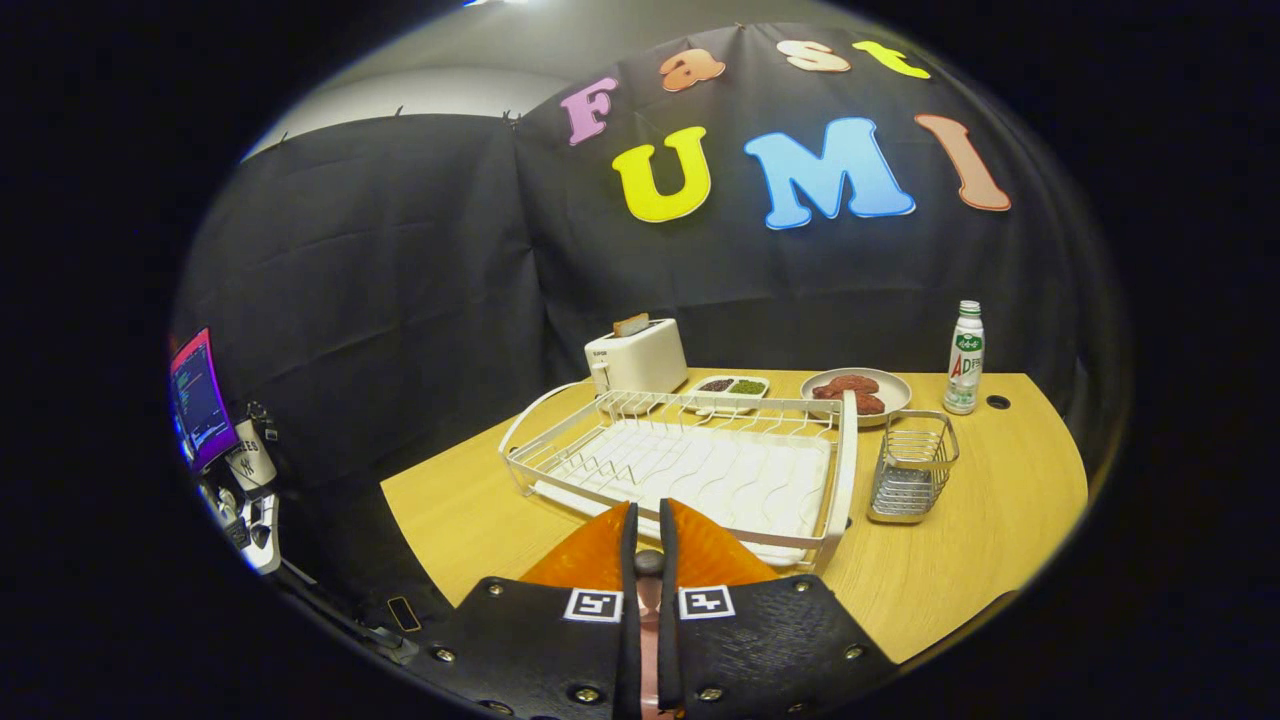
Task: Take the plate from the dish rack, then take the spoon from the basket and place it into the plate.
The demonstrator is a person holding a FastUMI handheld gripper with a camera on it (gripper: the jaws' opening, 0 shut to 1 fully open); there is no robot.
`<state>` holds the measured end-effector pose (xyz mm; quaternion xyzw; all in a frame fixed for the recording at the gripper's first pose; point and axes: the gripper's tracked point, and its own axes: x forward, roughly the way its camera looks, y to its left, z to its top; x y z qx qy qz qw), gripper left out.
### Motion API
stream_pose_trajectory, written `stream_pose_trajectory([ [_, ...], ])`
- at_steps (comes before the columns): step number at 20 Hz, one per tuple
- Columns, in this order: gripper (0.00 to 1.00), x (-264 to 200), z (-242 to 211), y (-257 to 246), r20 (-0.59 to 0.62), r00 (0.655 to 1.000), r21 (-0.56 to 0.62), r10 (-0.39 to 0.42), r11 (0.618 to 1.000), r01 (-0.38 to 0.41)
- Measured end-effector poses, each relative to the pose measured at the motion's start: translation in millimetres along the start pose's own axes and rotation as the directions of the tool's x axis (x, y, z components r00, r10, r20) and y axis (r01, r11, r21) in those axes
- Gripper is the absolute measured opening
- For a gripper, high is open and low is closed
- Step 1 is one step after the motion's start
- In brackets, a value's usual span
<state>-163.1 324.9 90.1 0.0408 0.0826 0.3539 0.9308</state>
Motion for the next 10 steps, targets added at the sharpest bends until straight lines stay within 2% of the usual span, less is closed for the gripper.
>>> stream_pose_trajectory([
  [3, 0.06, 1, -5, -1, -0.011, 1.0, -0.004, 0.023, 1.0, -0.024],
  [10, 0.06, -10, -37, -17, -0.077, 0.997, 0.036, 0.002, 0.999, 0.001],
])
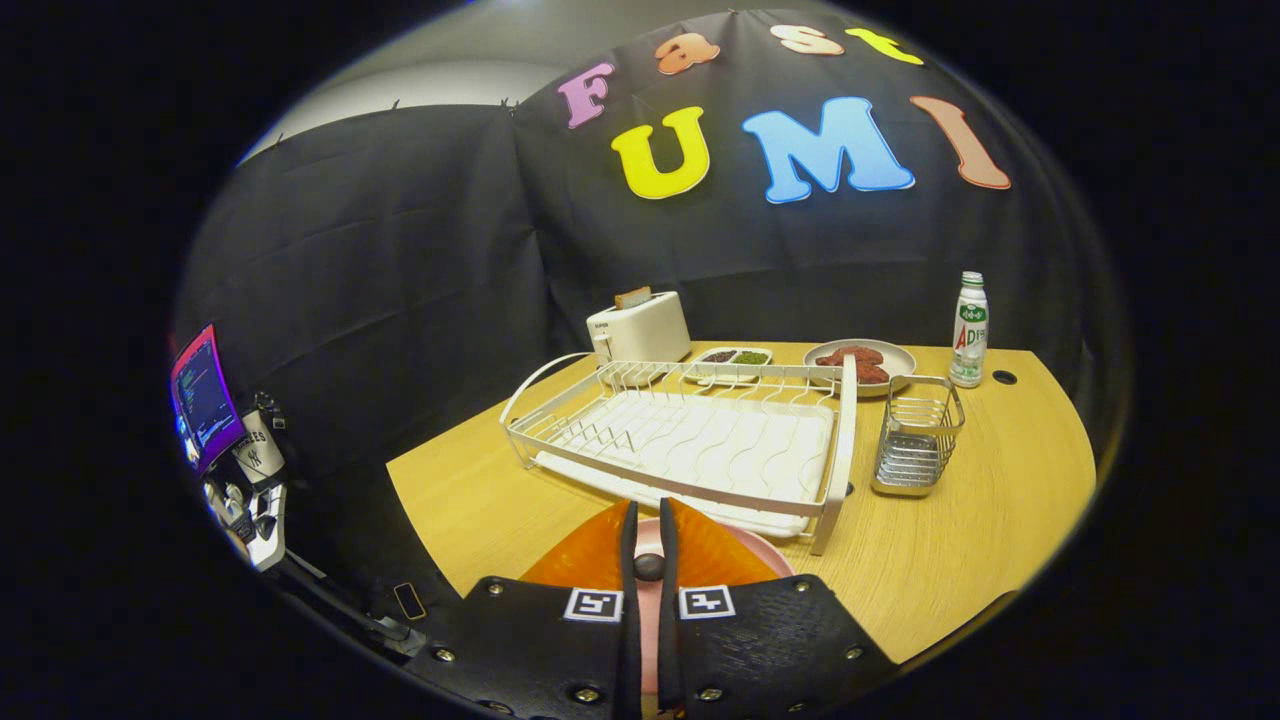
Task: Take the plate from the dish rack, then take the spoon from the basket and place it into the plate.
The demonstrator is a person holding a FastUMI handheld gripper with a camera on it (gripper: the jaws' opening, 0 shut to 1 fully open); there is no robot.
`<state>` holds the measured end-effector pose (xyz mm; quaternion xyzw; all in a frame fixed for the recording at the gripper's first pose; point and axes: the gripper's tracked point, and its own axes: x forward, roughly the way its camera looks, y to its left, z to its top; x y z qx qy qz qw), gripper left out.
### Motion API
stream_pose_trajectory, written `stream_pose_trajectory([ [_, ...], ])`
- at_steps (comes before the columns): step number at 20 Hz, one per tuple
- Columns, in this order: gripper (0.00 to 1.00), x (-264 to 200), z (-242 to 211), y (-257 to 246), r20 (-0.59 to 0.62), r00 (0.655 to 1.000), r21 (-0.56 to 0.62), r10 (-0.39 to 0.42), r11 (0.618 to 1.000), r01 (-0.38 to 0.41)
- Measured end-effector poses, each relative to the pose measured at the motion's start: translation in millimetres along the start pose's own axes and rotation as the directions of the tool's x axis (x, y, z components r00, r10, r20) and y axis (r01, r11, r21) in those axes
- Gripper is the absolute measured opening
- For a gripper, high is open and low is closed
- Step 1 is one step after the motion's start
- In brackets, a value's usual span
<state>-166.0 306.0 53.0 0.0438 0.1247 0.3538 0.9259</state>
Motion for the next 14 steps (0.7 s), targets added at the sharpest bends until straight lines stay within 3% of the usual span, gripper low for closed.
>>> stream_pose_trajectory([
  [14, 0.11, -10, -52, -13, -0.126, 0.992, -0.001, -0.008, 1.0, 0.008],
])
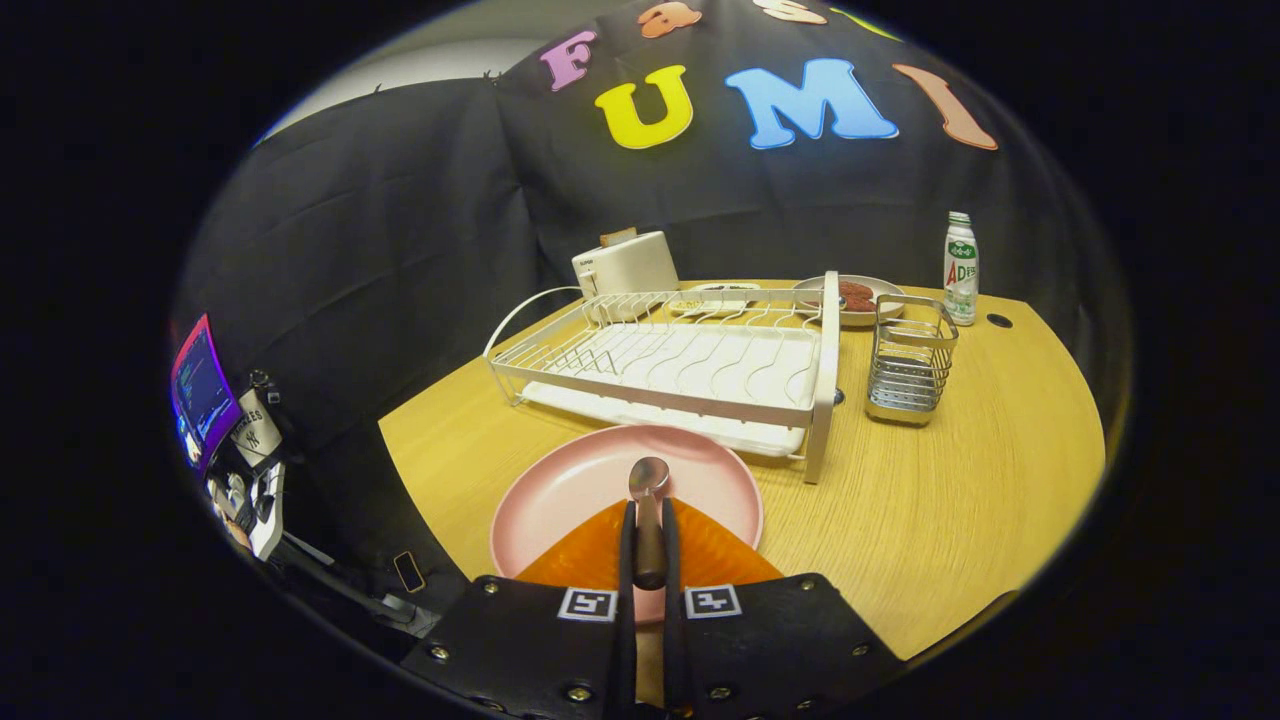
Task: Take the plate from the dish rack, then take the spoon from the basket and place it into the plate.
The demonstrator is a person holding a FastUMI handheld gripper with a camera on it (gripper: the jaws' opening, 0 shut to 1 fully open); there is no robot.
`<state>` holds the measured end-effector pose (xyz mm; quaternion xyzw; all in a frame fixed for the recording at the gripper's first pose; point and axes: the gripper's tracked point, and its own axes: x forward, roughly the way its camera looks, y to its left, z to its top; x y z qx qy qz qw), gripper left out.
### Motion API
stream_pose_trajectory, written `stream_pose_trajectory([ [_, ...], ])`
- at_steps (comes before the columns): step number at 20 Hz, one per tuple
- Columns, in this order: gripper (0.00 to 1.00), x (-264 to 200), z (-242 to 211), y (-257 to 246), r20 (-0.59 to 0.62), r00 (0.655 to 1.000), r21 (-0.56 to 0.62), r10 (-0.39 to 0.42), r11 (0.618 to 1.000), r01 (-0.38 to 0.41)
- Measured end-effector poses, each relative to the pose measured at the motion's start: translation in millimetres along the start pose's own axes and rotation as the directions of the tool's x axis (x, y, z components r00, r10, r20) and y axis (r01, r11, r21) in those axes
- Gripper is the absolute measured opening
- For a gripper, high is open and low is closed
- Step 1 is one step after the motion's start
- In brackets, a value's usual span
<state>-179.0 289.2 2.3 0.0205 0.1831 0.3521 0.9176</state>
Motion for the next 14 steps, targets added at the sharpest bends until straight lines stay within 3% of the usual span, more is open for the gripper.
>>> stream_pose_trajectory([
  [8, 0.18, -7, 17, -2, 0.021, 0.999, 0.019, -0.029, 0.999, 0.028],
  [9, 0.24, -10, 25, -5, 0.04, 0.998, 0.028, -0.042, 0.999, 0.041],
  [14, 0.24, -42, 96, -37, 0.196, 0.966, 0.032, -0.171, 0.985, 0.168],
])
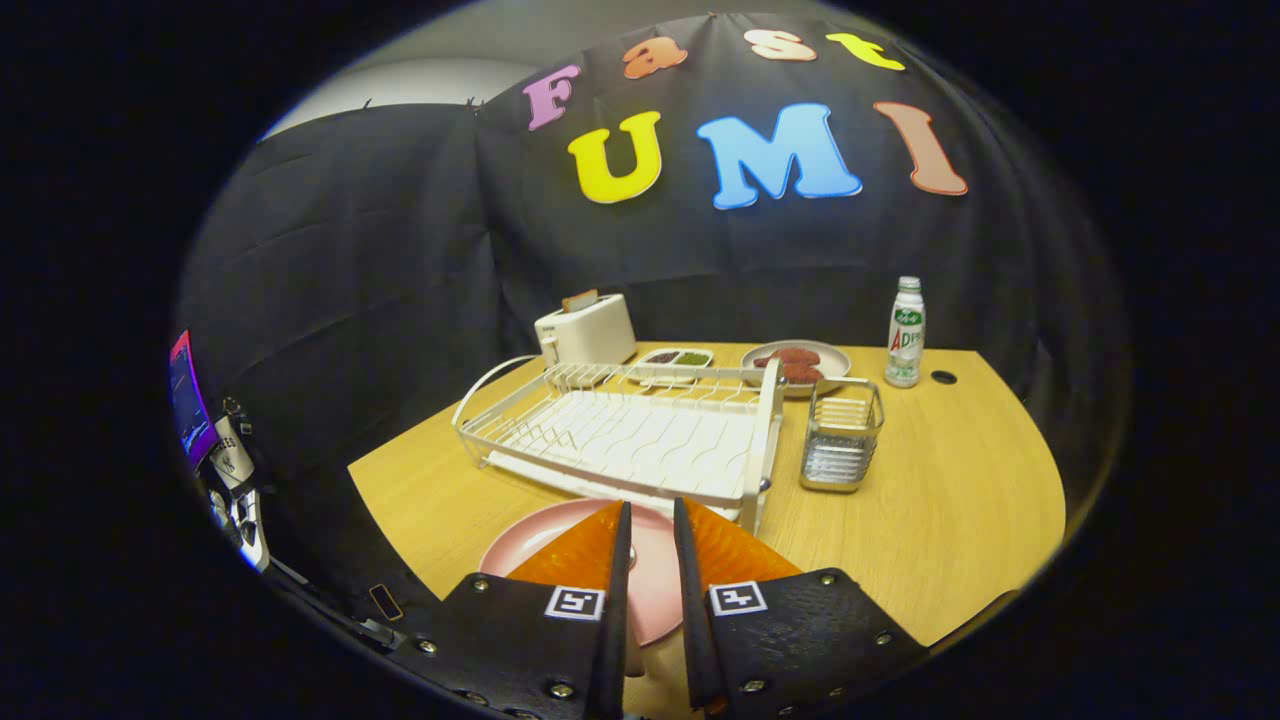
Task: Take the plate from the dish rack, then take the spoon from the basket and place it into the plate.
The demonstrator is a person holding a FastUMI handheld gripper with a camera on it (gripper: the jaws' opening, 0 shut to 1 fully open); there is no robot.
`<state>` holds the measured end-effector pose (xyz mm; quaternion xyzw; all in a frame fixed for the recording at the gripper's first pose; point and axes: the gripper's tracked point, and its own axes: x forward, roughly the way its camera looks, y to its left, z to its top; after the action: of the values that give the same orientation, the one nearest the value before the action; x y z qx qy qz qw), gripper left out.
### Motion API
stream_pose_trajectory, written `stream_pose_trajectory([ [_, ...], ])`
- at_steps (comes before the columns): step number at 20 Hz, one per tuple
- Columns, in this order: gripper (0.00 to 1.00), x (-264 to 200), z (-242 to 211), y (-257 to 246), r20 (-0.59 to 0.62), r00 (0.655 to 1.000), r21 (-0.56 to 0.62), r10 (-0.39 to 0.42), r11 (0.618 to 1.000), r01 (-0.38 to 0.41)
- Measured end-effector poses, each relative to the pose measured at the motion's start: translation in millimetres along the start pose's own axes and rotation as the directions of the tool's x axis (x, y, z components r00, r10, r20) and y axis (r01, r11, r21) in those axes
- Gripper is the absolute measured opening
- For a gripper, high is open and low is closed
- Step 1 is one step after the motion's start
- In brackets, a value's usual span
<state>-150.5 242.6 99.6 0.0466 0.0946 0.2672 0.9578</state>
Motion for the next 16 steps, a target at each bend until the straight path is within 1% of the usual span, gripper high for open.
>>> stream_pose_trajectory([
  [3, 0.24, -9, 53, -26, 0.104, 0.99, 0.004, -0.095, 0.995, 0.095],
  [6, 0.24, -24, 101, -56, 0.206, 0.955, -0.027, -0.212, 0.975, 0.222],
  [7, 0.26, -27, 114, -62, 0.229, 0.944, -0.03, -0.236, 0.968, 0.249],
  [8, 0.26, -33, 124, -69, 0.246, 0.932, -0.025, -0.266, 0.96, 0.28],
  [11, 0.29, -41, 150, -80, 0.283, 0.908, 0.004, -0.311, 0.946, 0.323],
  [13, 0.33, -46, 161, -86, 0.3, 0.895, 0.017, -0.331, 0.94, 0.342],
  [14, 0.37, -46, 163, -91, 0.302, 0.89, 0.019, -0.34, 0.936, 0.351],
  [15, 0.42, -45, 166, -93, 0.301, 0.889, 0.018, -0.345, 0.934, 0.357],
  [16, 0.43, -44, 167, -93, 0.296, 0.892, 0.01, -0.341, 0.935, 0.355],
])
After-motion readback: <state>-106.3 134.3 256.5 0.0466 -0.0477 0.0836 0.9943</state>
